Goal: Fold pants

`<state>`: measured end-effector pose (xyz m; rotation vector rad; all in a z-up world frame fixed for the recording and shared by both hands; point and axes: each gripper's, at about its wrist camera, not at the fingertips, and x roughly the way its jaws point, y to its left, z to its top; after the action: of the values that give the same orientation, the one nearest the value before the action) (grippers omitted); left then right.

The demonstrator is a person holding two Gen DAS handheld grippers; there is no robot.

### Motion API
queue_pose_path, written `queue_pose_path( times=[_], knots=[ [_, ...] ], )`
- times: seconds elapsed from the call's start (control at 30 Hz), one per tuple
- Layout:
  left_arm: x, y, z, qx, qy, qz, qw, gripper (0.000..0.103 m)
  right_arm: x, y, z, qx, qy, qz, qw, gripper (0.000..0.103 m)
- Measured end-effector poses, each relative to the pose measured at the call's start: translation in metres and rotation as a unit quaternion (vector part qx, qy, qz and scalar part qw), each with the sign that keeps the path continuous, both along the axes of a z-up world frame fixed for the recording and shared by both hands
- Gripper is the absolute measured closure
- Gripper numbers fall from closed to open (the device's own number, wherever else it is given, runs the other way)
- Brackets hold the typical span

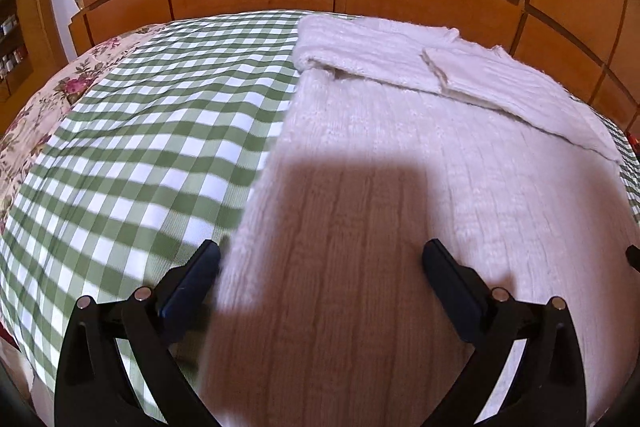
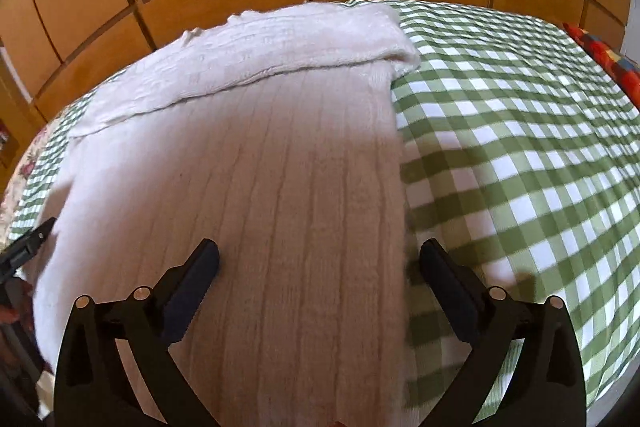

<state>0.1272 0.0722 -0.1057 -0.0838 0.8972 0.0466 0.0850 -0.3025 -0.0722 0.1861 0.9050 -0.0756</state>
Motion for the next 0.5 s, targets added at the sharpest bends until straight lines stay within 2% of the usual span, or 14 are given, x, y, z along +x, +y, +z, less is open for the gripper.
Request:
queue_pose_path(
  times=[0.2, 0.27, 0.37, 0.5],
  knots=[
    [-0.019, 0.006, 0.003, -0.014, 0.002, -0.03, 0.9995, 0.002, -0.019, -0.014, 0.004, 0.044, -0.001, 0.0, 0.999, 0.004],
    [-0.026, 0.008, 0.005, -0.018, 0.006, -0.04, 0.999, 0.002, -0.03, -0.021, 0.007, 0.075, -0.005, -0.002, 0.997, 0.004],
    [-0.041, 0.019, 0.012, -0.047, -0.003, -0.048, 0.9977, 0.002, -0.045, -0.035, 0.012, 0.131, -0.016, -0.01, 0.991, 0.004],
    [-0.059, 0.042, 0.017, -0.096, -0.026, -0.04, 0.9942, 0.002, -0.067, -0.061, 0.015, 0.215, -0.024, -0.033, 0.976, 0.007]
  ],
)
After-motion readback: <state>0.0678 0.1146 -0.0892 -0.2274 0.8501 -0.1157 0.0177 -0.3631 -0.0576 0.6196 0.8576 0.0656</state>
